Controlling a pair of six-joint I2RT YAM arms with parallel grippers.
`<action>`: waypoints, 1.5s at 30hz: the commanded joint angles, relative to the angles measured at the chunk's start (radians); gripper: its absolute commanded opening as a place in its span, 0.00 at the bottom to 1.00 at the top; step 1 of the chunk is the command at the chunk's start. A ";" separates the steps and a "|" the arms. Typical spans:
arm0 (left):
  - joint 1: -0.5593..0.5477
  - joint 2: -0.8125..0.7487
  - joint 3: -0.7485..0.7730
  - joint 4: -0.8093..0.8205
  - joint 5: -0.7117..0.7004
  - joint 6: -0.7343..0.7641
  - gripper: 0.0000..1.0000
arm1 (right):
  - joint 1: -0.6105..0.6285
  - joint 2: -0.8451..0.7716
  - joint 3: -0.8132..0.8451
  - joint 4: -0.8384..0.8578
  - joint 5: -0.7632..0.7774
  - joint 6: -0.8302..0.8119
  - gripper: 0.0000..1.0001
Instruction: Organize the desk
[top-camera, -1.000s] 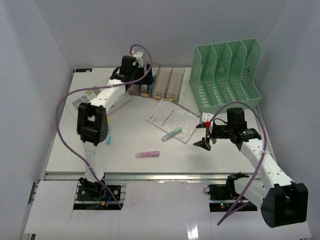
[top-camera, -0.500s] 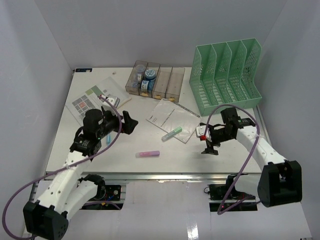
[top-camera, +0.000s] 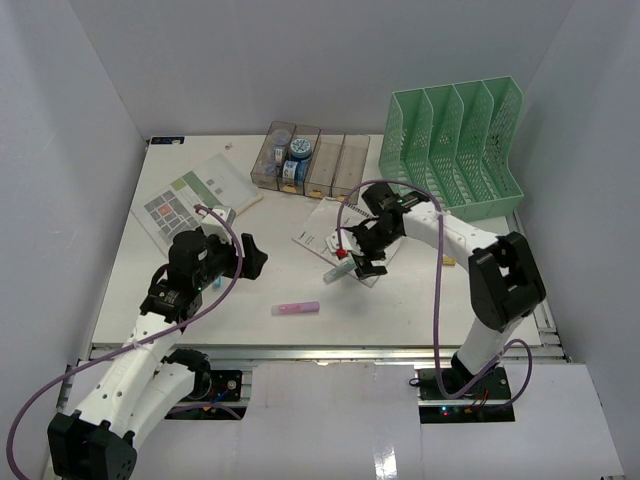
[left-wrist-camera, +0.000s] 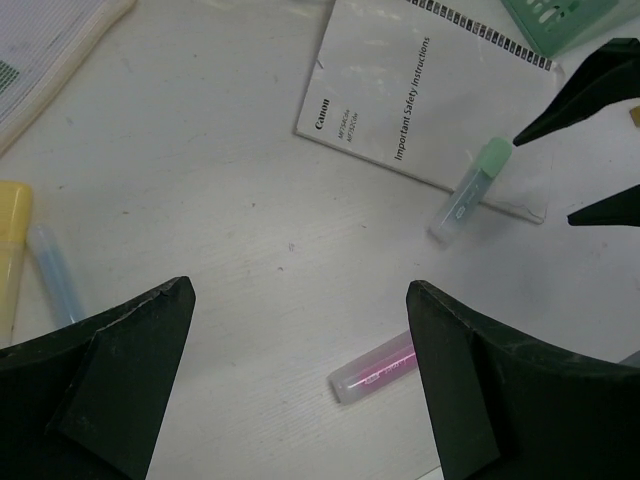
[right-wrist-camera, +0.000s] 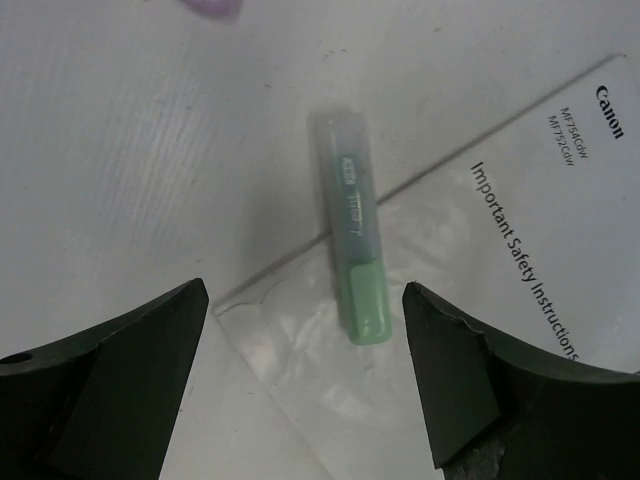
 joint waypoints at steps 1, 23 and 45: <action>0.004 -0.038 0.022 -0.002 -0.059 0.013 0.98 | 0.043 0.134 0.157 0.019 0.102 0.099 0.82; 0.004 -0.046 0.024 -0.007 -0.085 0.009 0.98 | 0.091 0.287 0.180 0.043 0.165 0.192 0.41; 0.004 -0.056 0.005 -0.003 -0.032 -0.051 0.98 | -0.044 0.356 0.638 0.247 0.112 0.969 0.14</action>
